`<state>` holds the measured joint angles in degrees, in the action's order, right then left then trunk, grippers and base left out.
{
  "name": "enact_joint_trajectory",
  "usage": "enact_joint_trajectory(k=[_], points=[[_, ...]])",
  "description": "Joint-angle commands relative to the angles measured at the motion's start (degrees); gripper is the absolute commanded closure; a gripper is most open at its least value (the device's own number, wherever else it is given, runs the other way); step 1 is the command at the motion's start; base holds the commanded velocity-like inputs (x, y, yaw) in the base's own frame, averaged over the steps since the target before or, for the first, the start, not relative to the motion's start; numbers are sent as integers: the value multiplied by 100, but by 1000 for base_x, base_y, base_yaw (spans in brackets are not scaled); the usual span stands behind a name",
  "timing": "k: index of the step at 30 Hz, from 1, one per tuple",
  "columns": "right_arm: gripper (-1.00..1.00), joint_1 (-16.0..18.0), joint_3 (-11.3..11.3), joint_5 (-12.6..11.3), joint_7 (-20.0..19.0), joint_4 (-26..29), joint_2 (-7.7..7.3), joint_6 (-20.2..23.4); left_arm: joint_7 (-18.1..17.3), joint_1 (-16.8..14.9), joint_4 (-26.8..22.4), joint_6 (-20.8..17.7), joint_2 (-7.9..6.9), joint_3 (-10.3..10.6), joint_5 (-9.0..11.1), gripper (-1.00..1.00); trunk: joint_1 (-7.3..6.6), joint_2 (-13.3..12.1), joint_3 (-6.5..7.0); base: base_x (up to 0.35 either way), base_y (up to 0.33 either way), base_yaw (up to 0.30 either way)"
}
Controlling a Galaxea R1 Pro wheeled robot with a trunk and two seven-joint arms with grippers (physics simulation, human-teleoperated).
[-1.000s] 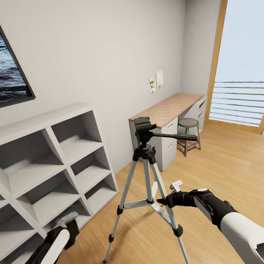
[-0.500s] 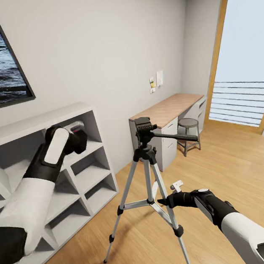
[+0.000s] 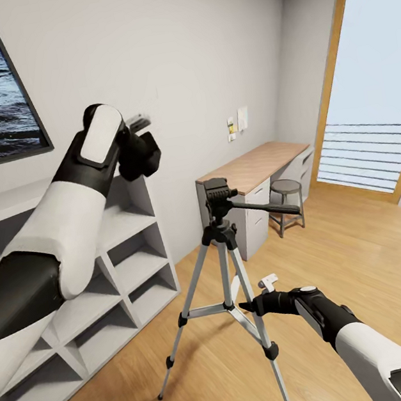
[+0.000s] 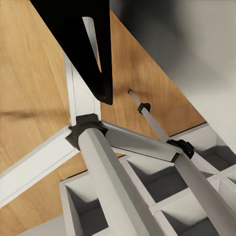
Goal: Attach the digital camera to the camera tripod in the bedroom.
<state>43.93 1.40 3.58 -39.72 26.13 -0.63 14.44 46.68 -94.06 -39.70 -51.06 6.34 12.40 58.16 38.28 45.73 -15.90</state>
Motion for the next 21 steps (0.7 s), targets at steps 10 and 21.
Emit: enact_joint_trajectory(k=[10, 21], points=[[100, 1, 22, 231, -18, -218, -7, -3, 201, -17, -312, 51, 96, 64, -21, 100, 2, 4, -9, 0, 0, 0], [100, 1, 18, 231, -16, -215, -21, -3, 220, 3, -308, 2, 173, 84, 22, 100, 2, 4, -9, 0, 0, 0]])
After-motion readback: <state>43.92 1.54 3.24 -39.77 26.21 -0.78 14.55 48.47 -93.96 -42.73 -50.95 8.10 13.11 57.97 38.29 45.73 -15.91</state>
